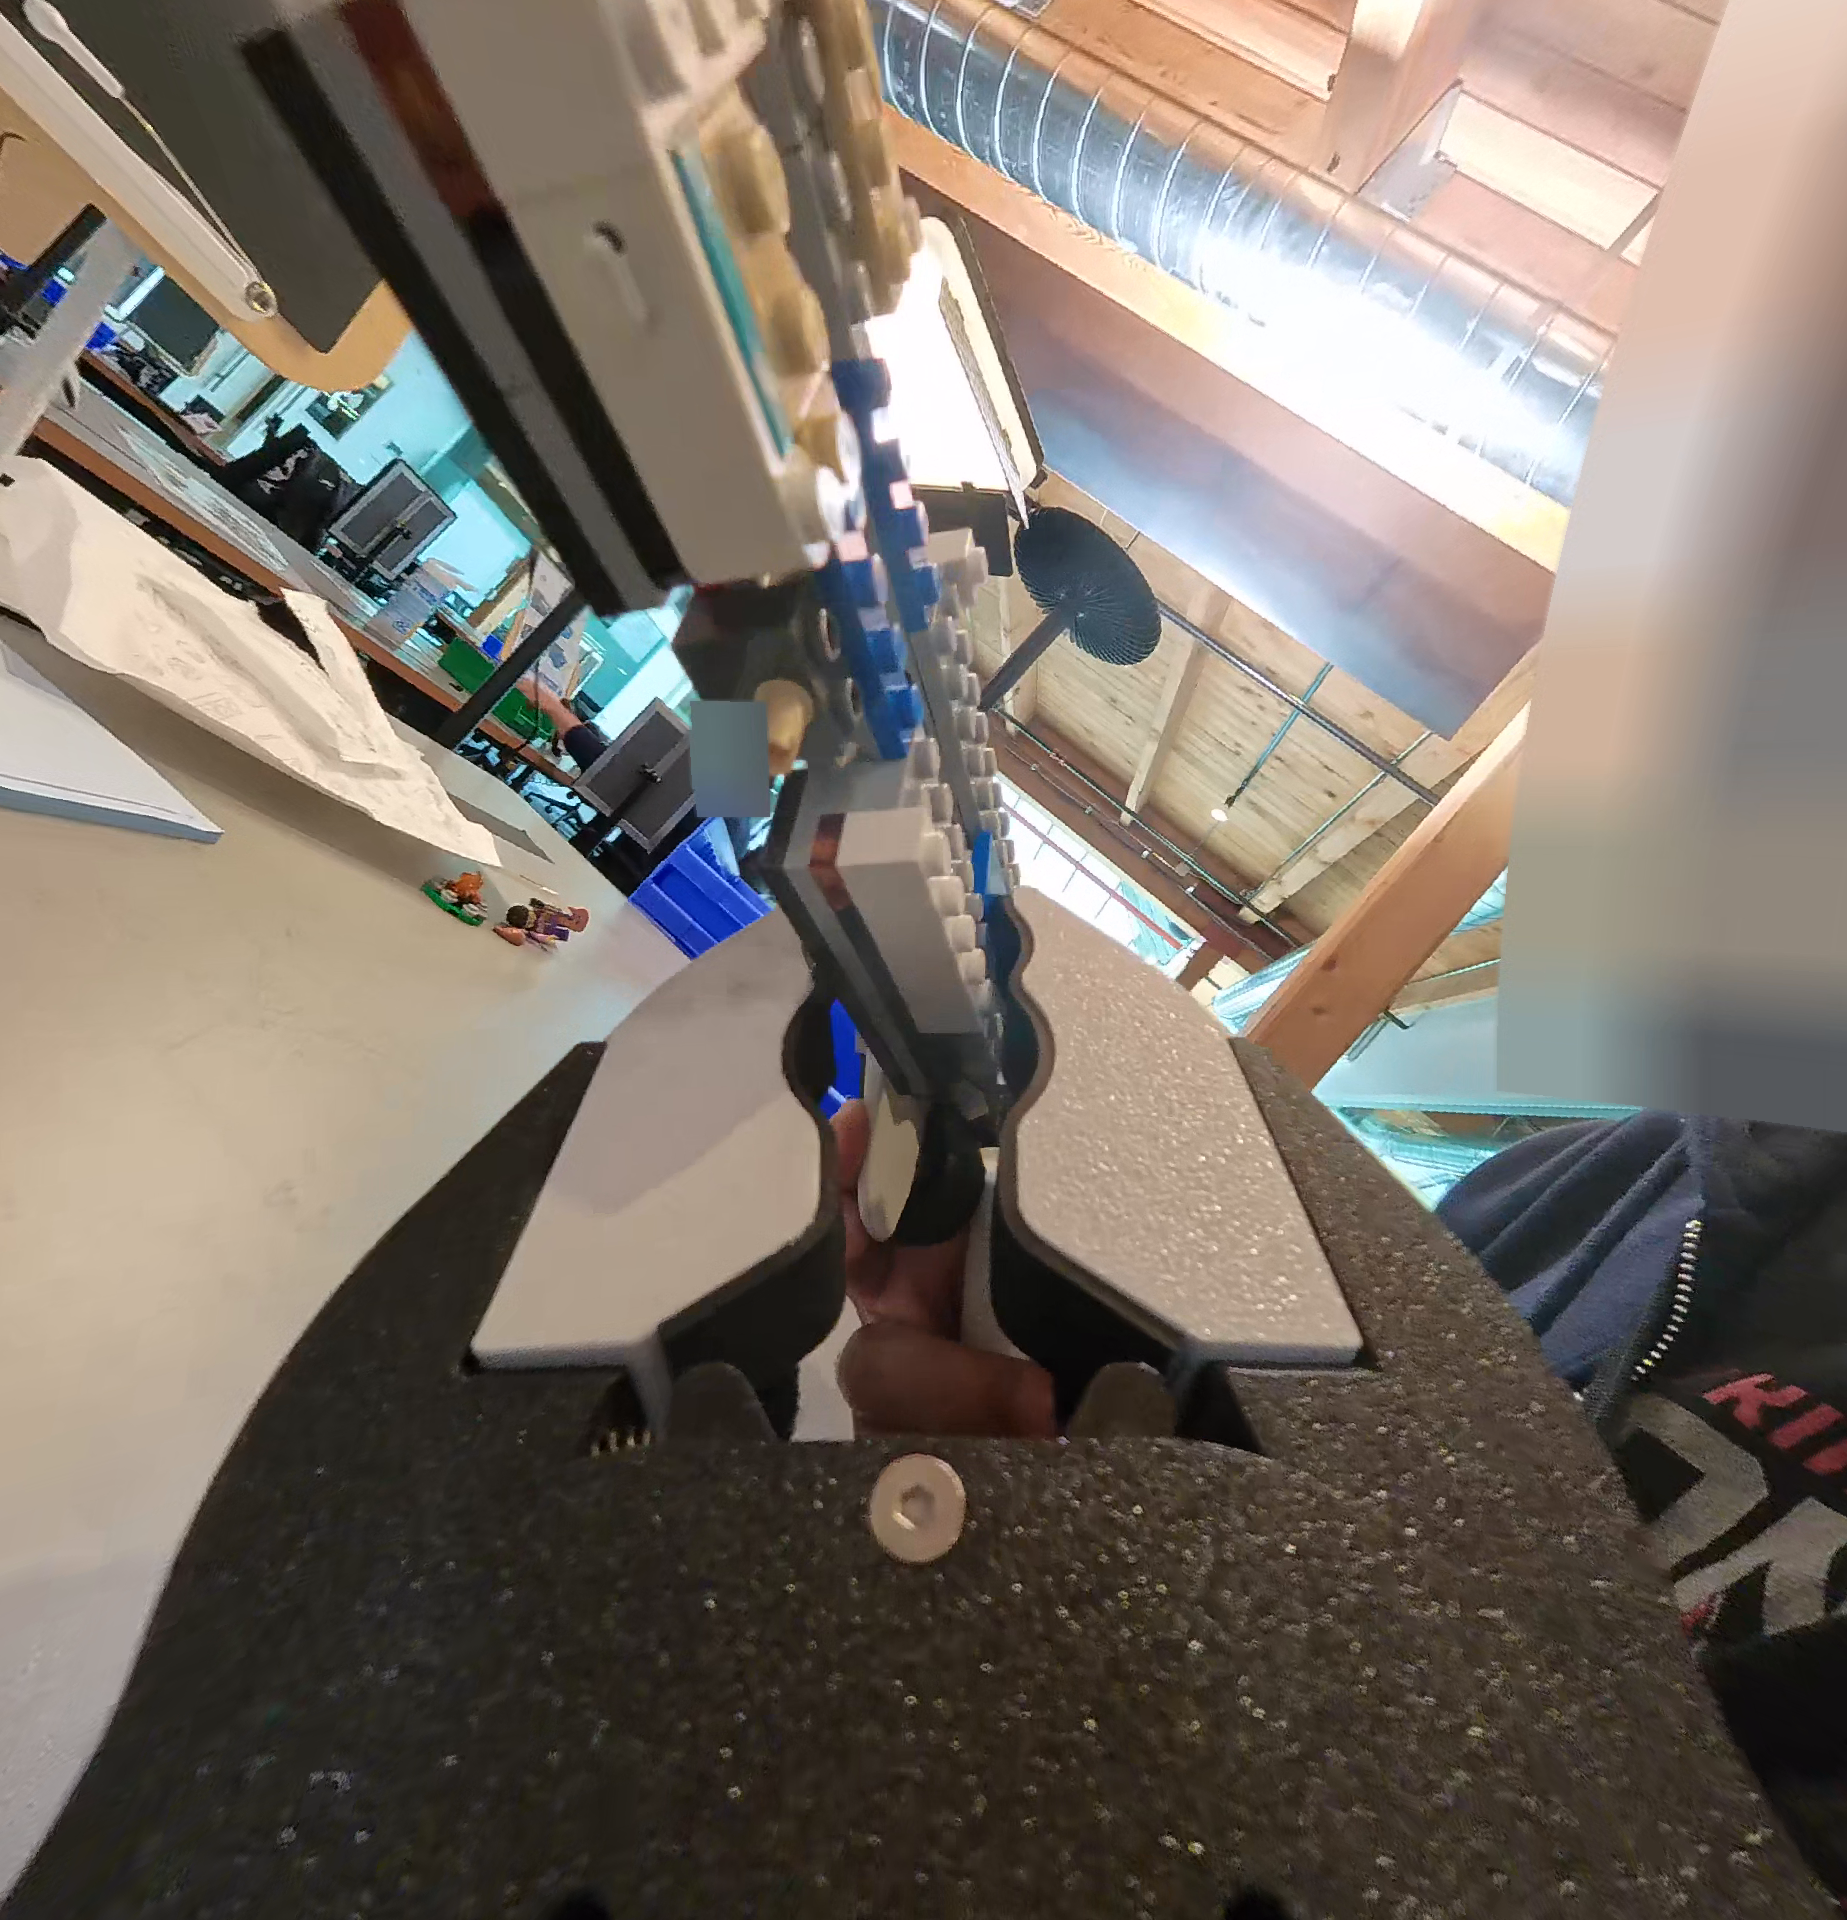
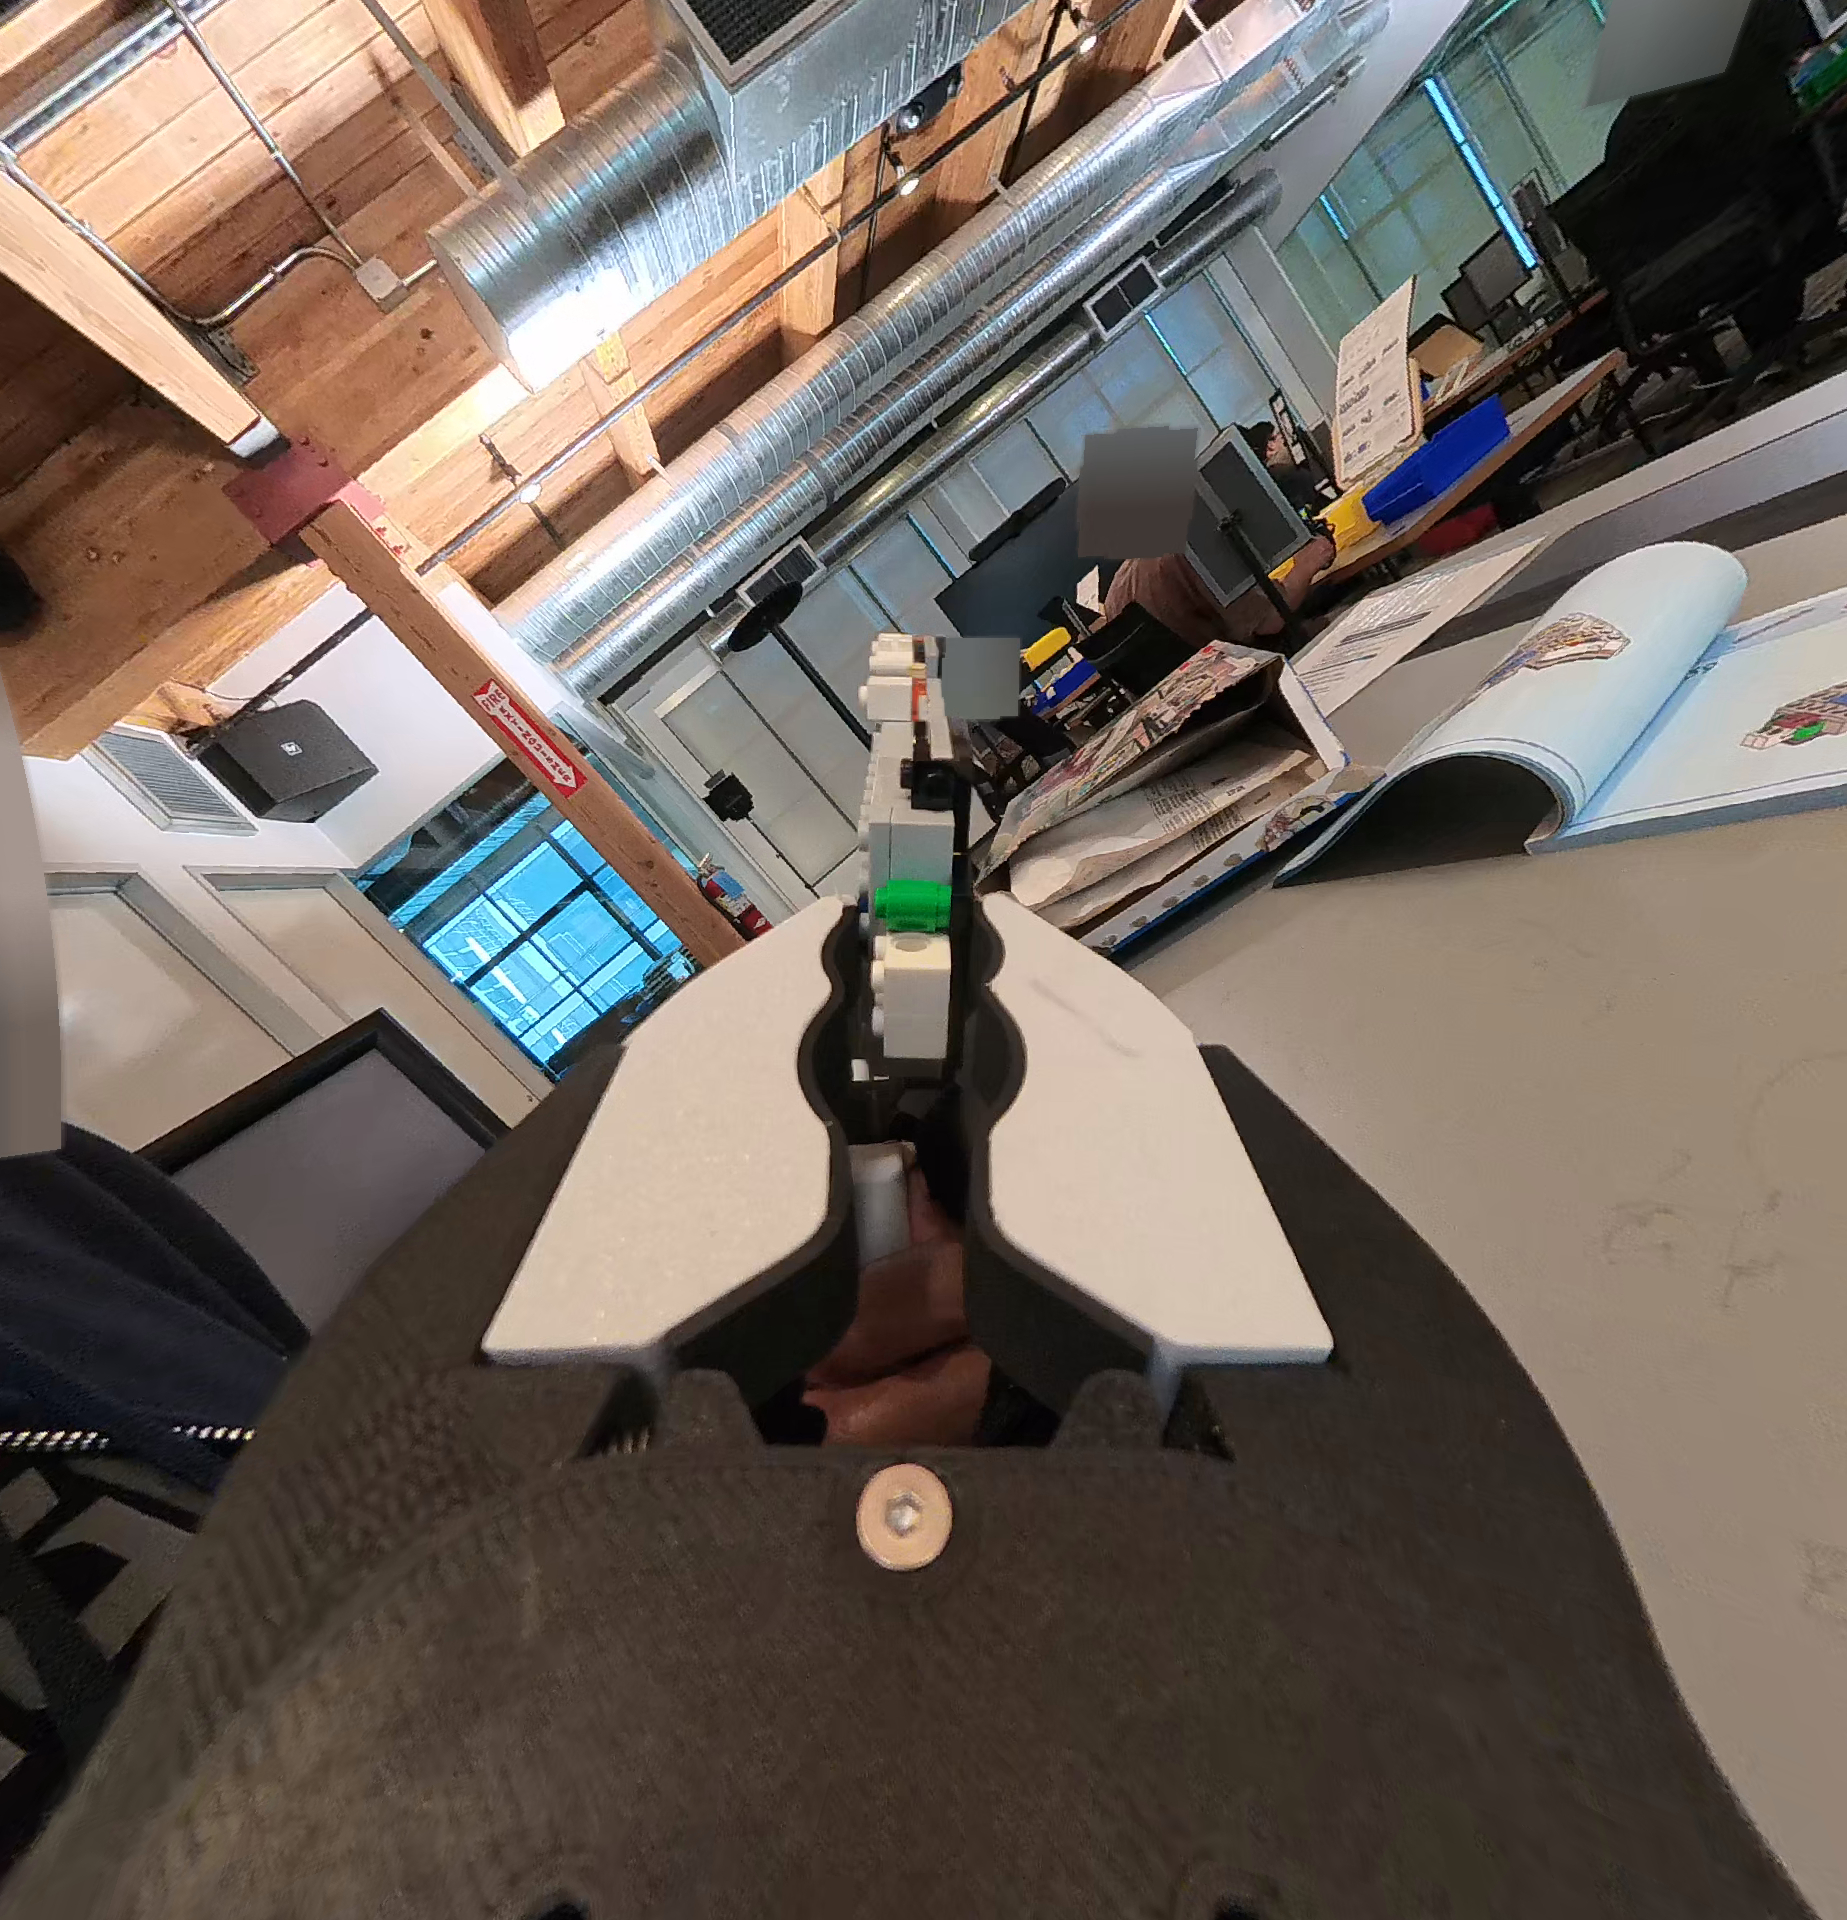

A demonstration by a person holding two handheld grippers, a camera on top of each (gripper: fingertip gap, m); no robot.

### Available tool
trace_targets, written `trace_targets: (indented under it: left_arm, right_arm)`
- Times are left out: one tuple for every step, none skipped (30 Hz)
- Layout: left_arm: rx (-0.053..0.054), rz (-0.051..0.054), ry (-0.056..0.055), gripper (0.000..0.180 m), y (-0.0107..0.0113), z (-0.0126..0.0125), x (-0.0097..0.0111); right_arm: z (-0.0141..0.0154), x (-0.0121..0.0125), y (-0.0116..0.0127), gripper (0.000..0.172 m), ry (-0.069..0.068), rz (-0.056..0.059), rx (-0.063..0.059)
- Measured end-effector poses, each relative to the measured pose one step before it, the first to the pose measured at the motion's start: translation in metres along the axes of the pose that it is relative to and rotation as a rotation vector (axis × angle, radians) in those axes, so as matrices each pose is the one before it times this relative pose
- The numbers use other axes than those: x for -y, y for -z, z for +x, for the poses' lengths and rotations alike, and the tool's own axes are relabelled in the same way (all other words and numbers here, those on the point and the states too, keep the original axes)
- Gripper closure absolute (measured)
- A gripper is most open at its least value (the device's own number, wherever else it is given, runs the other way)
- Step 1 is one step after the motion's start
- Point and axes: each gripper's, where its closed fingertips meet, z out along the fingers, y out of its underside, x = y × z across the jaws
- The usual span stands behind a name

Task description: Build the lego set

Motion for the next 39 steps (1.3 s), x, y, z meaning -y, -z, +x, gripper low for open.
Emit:
trace_targets:
  left_arm:
    - [-0.0120, 0.0016, 0.0049, 0.155, 0.00034, 0.00101, 0.00020]
    - [-0.0109, 0.0044, 0.0003, 0.157, 0.00039, 0.00121, 0.00052]
    - [-0.0132, 0.0052, -0.0039, 0.158, 0.00035, 0.00186, 0.00060]
    - [-0.0113, 0.0017, -0.0068, 0.159, 0.00036, 0.00174, 0.00045]
    - [-0.0099, -0.0014, -0.0110, 0.159, 0.00044, 0.00139, 0.00030]
    - [-0.0069, -0.0027, -0.0096, 0.160, 0.00045, 0.00099, 0.00021]
    - [-0.0072, -0.0036, -0.0037, 0.160, 0.00024, 0.00089, 0.00010]
    - [-0.0041, -0.0045, -0.0024, 0.160, 0.00024, 0.00023, 0.00012]
    - [-0.0020, -0.0056, -0.0039, 0.160, 0.00010, 0.00005, -0.00007]
    - [-0.0049, -0.0058, -0.0050, 0.160, 0.00004, 0.00064, 0.00004]
    - [-0.0042, -0.0043, -0.0063, 0.160, 0.00026, 0.00055, 0.00009]
    - [-0.0044, -0.0065, -0.0049, 0.160, -0.00005, 0.00077, -0.00050]
    - [-0.0039, -0.0080, -0.0042, 0.160, -0.00039, 0.00081, -0.00093]
    - [-0.0016, -0.0007, -0.0027, 0.160, -0.00013, 0.00049, -0.00003]
    - [-0.0017, -0.0015, 0.0018, 0.160, -0.00008, 0.00008, -0.00023]
    - [-0.0013, -0.0028, 0.0045, 0.160, -0.00012, -0.00018, -0.00030]
    - [-0.0012, -0.0030, 0.0023, 0.160, -0.00011, -0.00011, -0.00039]
    - [-0.0020, -0.0032, 0.0012, 0.160, -0.00024, 0.00015, -0.00043]
    - [-0.0007, -0.0051, 0.0031, 0.160, -0.00023, -0.00012, -0.00056]
    - [0.0007, -0.0057, 0.0039, 0.160, -0.00028, -0.00047, -0.00065]
    - [-0.0007, -0.0039, -0.0007, 0.160, -0.00038, 0.00014, -0.00047]
    - [0.0038, -0.0043, -0.0045, 0.160, -0.00025, -0.00008, -0.00056]
    - [0.0037, -0.0051, -0.0035, 0.160, -0.00031, -0.00021, -0.00054]
    - [0.0041, -0.0047, -0.0016, 0.160, -0.00005, -0.00021, -0.00052]
    - [0.0064, -0.0055, -0.0006, 0.159, -0.00009, -0.00050, -0.00049]
    - [0.0044, -0.0045, -0.0012, 0.159, -0.00008, -0.00039, -0.00049]
    - [-0.0011, 0.0005, -0.0003, 0.159, -0.00007, 0.00043, -0.00007]
    - [0.0004, 0.0023, 0.0021, 0.159, -0.00002, 0.00016, -0.00011]
    - [-0.0029, 0.0033, 0.0059, 0.159, -0.00005, 0.00039, 0.00002]
    - [-0.0043, 0.0030, 0.0072, 0.159, -0.00012, 0.00061, -0.00003]
    - [-0.0015, 0.0027, 0.0048, 0.159, -0.00006, 0.00042, -0.00006]
    - [-0.0035, 0.0005, 0.0007, 0.159, -0.00018, 0.00081, -0.00017]
    - [-0.0014, -0.0010, 0.0002, 0.159, -0.00010, 0.00067, -0.00008]
    - [0.0014, -0.0043, -0.0003, 0.158, -0.00013, 0.00023, -0.00018]
    - [0.0039, -0.0045, -0.0008, 0.158, -0.00001, -0.00020, 0.00023]
    - [0.0035, 0.0013, -0.0032, 0.157, 0.00063, -0.00002, 0.00142]
    - [0.0060, 0.0011, -0.0048, 0.155, 0.00109, -0.00040, 0.00210]
    - [0.0074, -0.0011, -0.0050, 0.154, 0.00133, -0.00063, 0.00218]
    - [0.0077, -0.0023, -0.0031, 0.154, 0.00154, -0.00104, 0.00225]
  right_arm:
    - [-0.00036, -0.00009, -0.00001, 0.153, -0.0026, -0.0030, 0.0046]
    - [-0.00083, -0.00010, -0.00010, 0.153, -0.0044, -0.0026, 0.0081]
    - [-0.00104, -0.00020, -0.00013, 0.153, -0.0051, -0.0034, 0.0097]
    - [-0.00097, -0.00039, -0.00009, 0.153, -0.0002, -0.0060, 0.0076]
    - [-0.00092, -0.00059, -0.00013, 0.153, 0.0045, -0.0087, 0.0059]
    - [-0.00072, -0.00047, -0.00026, 0.152, 0.0048, -0.0085, 0.0044]
    - [-0.00048, -0.00027, -0.00024, 0.152, 0.0039, -0.0070, 0.0041]
    - [-0.00020, -0.00030, -0.00004, 0.152, 0.0041, -0.0065, 0.0006]
    - [0.00024, -0.00018, -0.00002, 0.152, 0.0042, -0.0056, -0.0032]
    - [-0.00039, -0.00015, -0.00006, 0.151, 0.0066, -0.0031, -0.0013]
    - [-0.00047, -0.00043, -0.00027, 0.151, 0.0064, -0.0046, -0.0020]
    - [-0.00071, -0.00077, -0.00040, 0.151, 0.0047, -0.0064, -0.0014]
    - [-0.00082, -0.00099, -0.00045, 0.151, 0.0015, -0.0059, 0.0012]
    - [-0.00064, -0.00025, -0.00012, 0.151, -0.0033, 0.0013, 0.0017]
    - [-0.00008, -0.00011, 0.00016, 0.151, -0.0061, 0.0018, 0.0020]
    - [0.00030, -0.00025, 0.00017, 0.151, -0.0078, 0.0006, 0.0021]
    - [0.00037, -0.00005, 0.00030, 0.151, -0.0082, 0.0012, 0.0020]
    - [0.00012, 0.00019, 0.00043, 0.150, -0.0073, 0.0032, 0.0034]
    - [0.00008, 0.00013, 0.00046, 0.151, -0.0071, 0.0038, 0.0035]
    - [-0.00027, -0.00013, 0.00046, 0.152, -0.0047, 0.0034, 0.0057]
    - [-0.00003, 0.00010, 0.00056, 0.152, -0.0006, 0.0042, 0.0030]
    - [0.00018, 0.00009, 0.00064, 0.153, 0.0038, 0.0019, 0.0005]
    - [0.00014, 0.00002, 0.00052, 0.152, 0.0026, 0.0000, 0.0013]
    - [0.00016, -0.00001, 0.00033, 0.153, -0.0016, 0.0007, 0.0018]
    - [0.00042, -0.00012, 0.00047, 0.153, -0.0051, 0.0028, 0.0009]
    - [0.00039, -0.00004, 0.00049, 0.153, -0.0067, 0.0046, 0.0010]
    - [-0.00018, -0.00004, 0.00030, 0.153, -0.0040, 0.0050, 0.0031]
    - [-0.00010, -0.00010, 0.00024, 0.153, -0.0009, 0.0040, 0.0005]
    - [-0.00047, 0.00003, 0.00014, 0.153, 0.0018, 0.0039, 0.0015]
    - [-0.00036, 0.00020, 0.00025, 0.153, -0.0002, 0.0035, 0.0035]
    - [-0.00017, 0.00016, 0.00032, 0.153, -0.0051, 0.0024, 0.0038]
    - [0.00001, 0.00017, 0.00052, 0.153, -0.0062, 0.0025, 0.0047]
    - [-0.00015, 0.00025, 0.00041, 0.153, -0.0047, 0.0030, 0.0071]
    - [0.00016, 0.00043, 0.00072, 0.153, -0.0049, 0.0040, 0.0049]
    - [0.00026, 0.00081, 0.00070, 0.153, -0.0029, 0.0060, 0.0020]
    - [0.00029, 0.00033, 0.00067, 0.154, -0.0011, 0.0004, 0.0028]
    - [0.00050, 0.00014, 0.00061, 0.153, -0.0018, -0.0018, 0.0012]
    - [0.00062, 0.00044, 0.00084, 0.153, -0.0035, -0.0004, 0.0003]
    - [0.00062, 0.00019, 0.00050, 0.153, -0.0060, -0.0021, 0.0004]
